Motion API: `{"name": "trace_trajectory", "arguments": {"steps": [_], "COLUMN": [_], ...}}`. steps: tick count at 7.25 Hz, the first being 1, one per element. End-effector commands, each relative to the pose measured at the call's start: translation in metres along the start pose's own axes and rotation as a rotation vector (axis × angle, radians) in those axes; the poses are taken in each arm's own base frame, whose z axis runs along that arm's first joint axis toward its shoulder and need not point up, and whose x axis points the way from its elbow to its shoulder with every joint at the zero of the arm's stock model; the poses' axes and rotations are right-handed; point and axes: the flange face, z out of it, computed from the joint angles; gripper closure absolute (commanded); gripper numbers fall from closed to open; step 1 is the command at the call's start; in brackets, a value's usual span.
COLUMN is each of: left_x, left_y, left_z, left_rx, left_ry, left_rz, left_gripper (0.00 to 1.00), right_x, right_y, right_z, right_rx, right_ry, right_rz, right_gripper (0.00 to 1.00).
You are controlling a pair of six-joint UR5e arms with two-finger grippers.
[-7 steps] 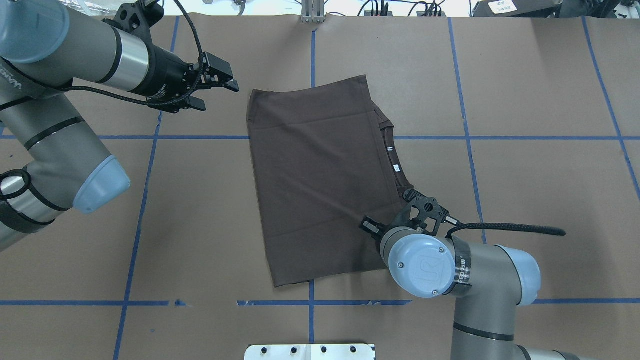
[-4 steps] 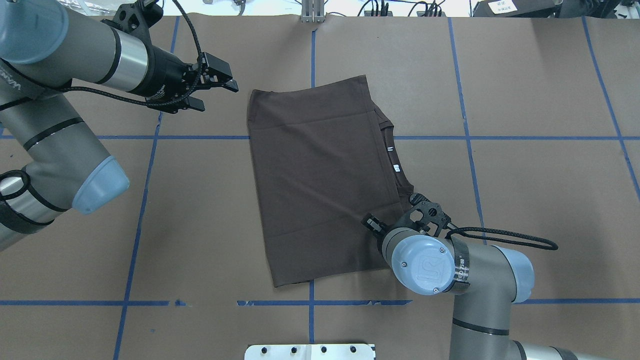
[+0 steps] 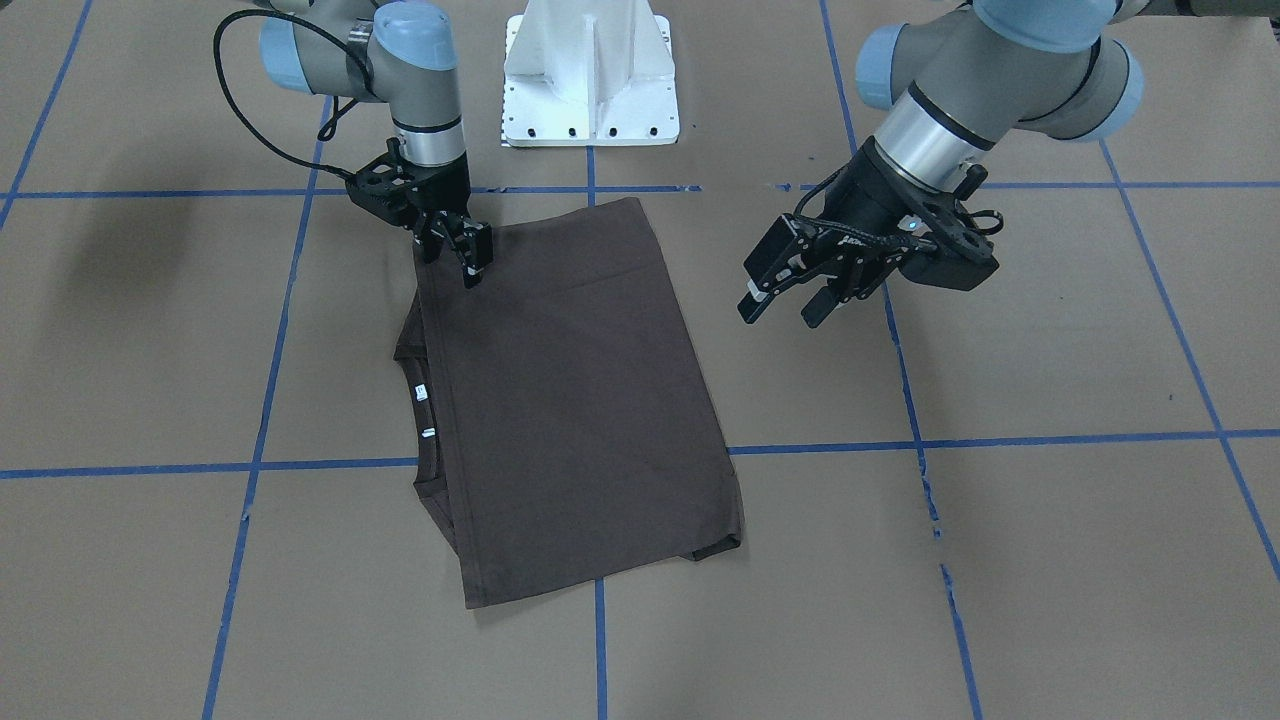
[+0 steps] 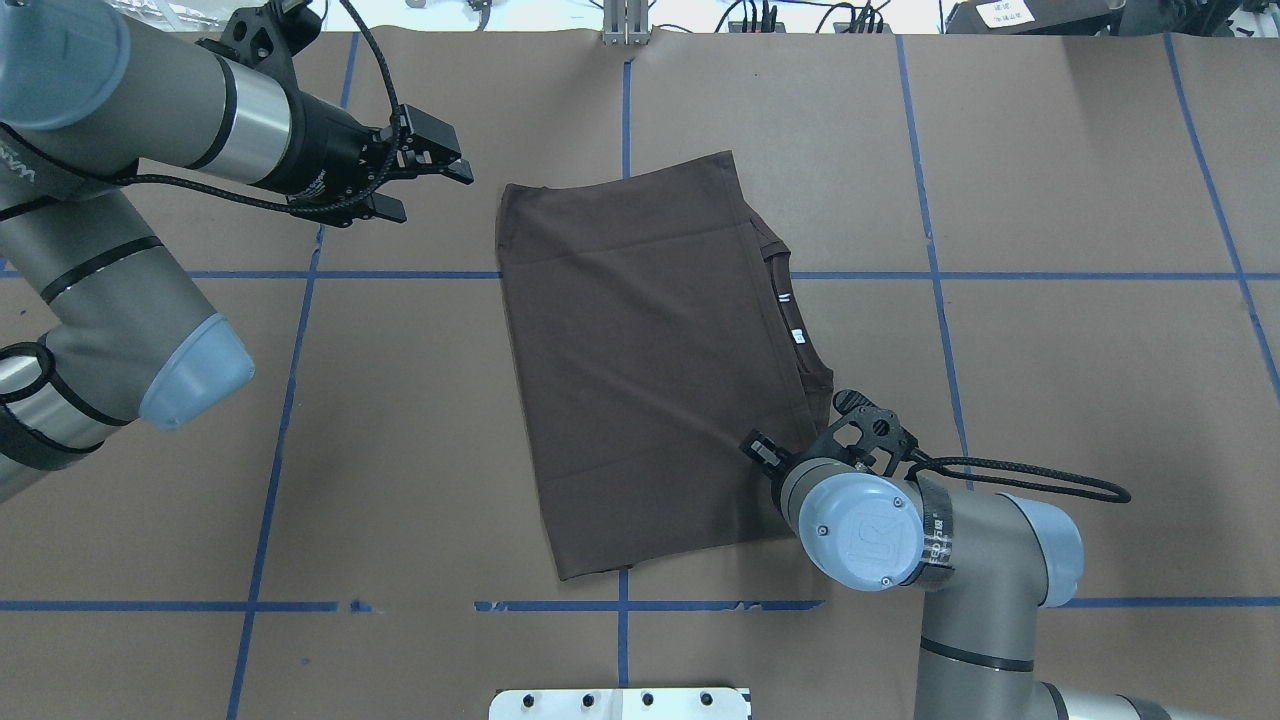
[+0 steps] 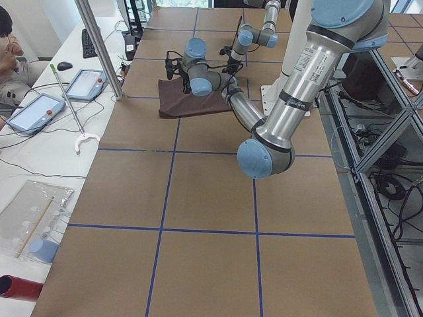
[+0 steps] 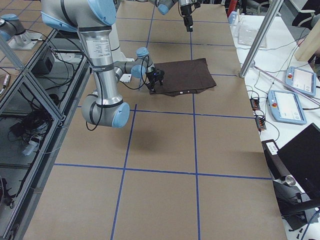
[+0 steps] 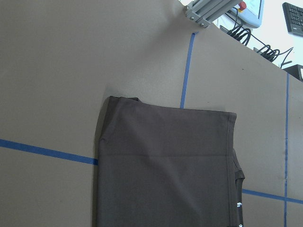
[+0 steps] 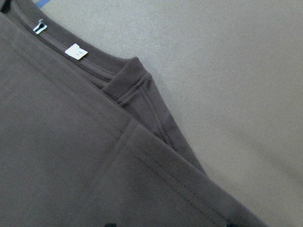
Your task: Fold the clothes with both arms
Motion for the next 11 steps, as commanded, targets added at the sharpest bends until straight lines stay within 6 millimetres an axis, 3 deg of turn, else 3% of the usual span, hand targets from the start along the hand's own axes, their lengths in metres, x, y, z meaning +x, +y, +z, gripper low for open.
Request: {"name": "trace_trajectory", "arguments": {"steps": [1, 6, 7, 9, 10, 11], "left_x": [0.000, -0.007, -0.007, -0.007, -0.008, -0.008], "left_y": [0.000, 0.000, 0.000, 0.001, 0.000, 0.000], "left_z": [0.000, 0.002, 0.002, 0.003, 0.002, 0.002], "left_rx": [0.002, 0.002, 0.002, 0.000, 0.003, 0.002], "left_ry": [0.001, -0.010, -0.010, -0.010, -0.012, -0.012], "left_rz": [0.000, -0.004, -0.004, -0.003, -0.004, -0.004], "left_gripper": [0.13, 0.13, 0.13, 0.13, 0.13, 0.13], "right_x": [-0.005, 0.008, 0.008, 0.008, 0.008, 0.006], "right_y": [-0.004, -0.012, -0.011, -0.011, -0.011, -0.010], "right_z": [-0.011, -0.002, -0.002, 0.000, 0.001, -0.002], "right_rx": [-0.007, 0.024, 0.024, 0.025, 0.025, 0.021], "right_ry": [-0.020, 0.029, 0.029, 0.032, 0.034, 0.031], "right_rz": [0.005, -0.006, -0.006, -0.007, -0.007, -0.006], "right_gripper": [0.18, 0.19, 0.24, 0.64, 0.88, 1.00]}}
